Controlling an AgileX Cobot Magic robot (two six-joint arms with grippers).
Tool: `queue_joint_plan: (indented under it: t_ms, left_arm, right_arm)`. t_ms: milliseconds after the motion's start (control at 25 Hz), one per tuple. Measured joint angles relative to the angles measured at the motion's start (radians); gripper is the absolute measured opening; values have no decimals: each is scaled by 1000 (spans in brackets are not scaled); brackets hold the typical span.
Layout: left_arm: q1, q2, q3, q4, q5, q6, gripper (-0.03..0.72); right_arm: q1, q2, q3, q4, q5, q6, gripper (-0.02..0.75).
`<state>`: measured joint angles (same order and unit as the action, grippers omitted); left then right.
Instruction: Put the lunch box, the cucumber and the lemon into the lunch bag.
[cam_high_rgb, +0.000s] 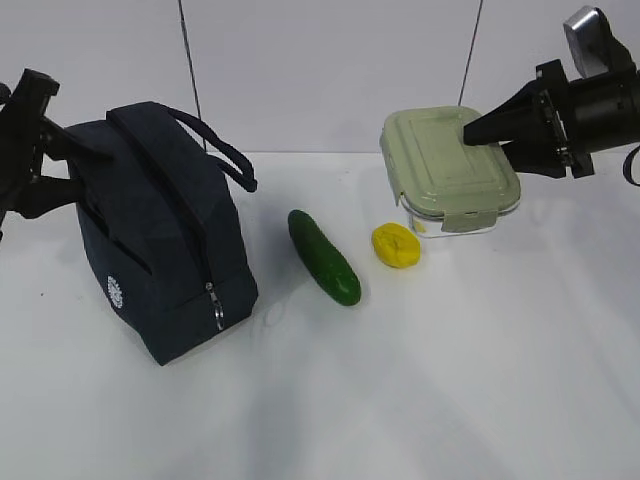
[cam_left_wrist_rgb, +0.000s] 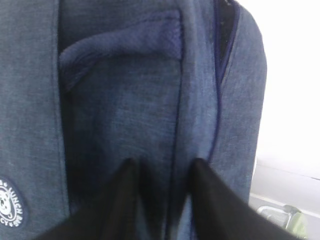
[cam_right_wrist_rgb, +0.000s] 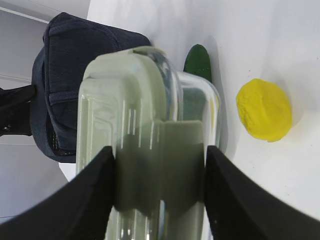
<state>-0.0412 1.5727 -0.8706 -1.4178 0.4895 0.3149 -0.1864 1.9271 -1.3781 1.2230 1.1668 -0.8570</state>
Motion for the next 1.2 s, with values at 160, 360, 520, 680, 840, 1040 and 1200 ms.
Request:
queue_joint_plan:
  t_ms: [160,360,520,680,840,1040,1200]
  left_arm:
    - [-14,7,-3,-4,0,23,71]
    - [-20,9,-3,11,30,38,12]
    - [-20,9,-10,81,99,39,9]
    - [-20,9,-10,136,184,40,9]
    - [-20,-13,-10,195,230,41,8]
    - [-20,-95,-10,217,230,41,8]
    - [-20,-103,-10,230,238,41,8]
  right_arm:
    - [0,0,0,0,0,0,416]
    - [0,0,0,0,0,-4,416]
    - [0,0,0,0,0,-4,416]
    - [0,0,0,-2,0,-4,416]
    - [0,-6,0,-13,0,9,416]
    - [1,-70,1,-25,0,53,416]
    - [26,-124,1,-25,0,75,416]
